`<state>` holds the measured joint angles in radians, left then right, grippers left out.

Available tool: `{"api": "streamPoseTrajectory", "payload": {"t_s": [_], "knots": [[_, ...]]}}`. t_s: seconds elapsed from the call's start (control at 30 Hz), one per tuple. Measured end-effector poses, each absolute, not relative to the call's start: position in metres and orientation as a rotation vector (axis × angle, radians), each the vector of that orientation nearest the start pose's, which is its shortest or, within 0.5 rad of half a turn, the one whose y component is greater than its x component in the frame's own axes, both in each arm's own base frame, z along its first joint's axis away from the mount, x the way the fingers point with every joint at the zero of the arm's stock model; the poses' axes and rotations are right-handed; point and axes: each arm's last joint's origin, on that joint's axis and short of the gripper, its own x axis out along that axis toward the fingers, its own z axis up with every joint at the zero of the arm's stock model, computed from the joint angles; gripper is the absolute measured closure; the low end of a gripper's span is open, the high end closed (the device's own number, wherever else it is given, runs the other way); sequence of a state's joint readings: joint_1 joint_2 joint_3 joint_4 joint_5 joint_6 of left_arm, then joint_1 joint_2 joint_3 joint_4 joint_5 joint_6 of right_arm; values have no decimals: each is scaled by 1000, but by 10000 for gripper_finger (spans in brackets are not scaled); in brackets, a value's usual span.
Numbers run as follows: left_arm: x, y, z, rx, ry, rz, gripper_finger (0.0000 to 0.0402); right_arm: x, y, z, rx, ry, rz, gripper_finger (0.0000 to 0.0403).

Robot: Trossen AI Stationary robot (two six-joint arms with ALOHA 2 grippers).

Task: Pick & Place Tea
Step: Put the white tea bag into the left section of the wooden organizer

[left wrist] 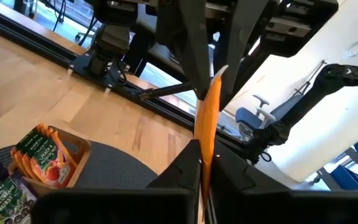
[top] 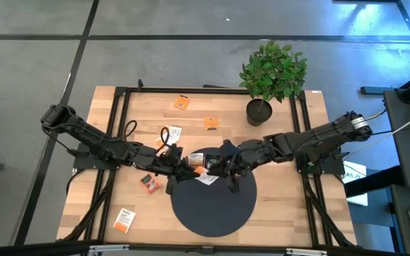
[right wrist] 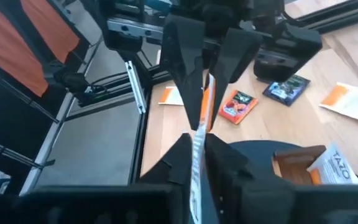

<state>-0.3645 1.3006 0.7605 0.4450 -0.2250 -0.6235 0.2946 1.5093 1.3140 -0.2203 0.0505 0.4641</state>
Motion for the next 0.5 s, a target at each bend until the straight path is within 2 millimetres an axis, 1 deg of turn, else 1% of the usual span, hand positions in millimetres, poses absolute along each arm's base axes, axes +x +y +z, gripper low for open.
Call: {"api": "streamPoseTrajectory", "payload": {"t_s": [0.13,0.23,0.3,0.43,0.5], "knots": [[269,-97,274,-556,136,-132,385,329,92,343,390,445,127,305],[266,-95,278,-515,126,-127,393,321,85,357,400,386,112,285],[260,-93,284,-500,108,-101,393,313,81,367,390,343,81,277],[242,-93,303,-453,25,-46,387,299,81,380,283,287,42,275],[233,-96,311,-417,-18,11,388,298,83,384,226,247,32,274]]}}
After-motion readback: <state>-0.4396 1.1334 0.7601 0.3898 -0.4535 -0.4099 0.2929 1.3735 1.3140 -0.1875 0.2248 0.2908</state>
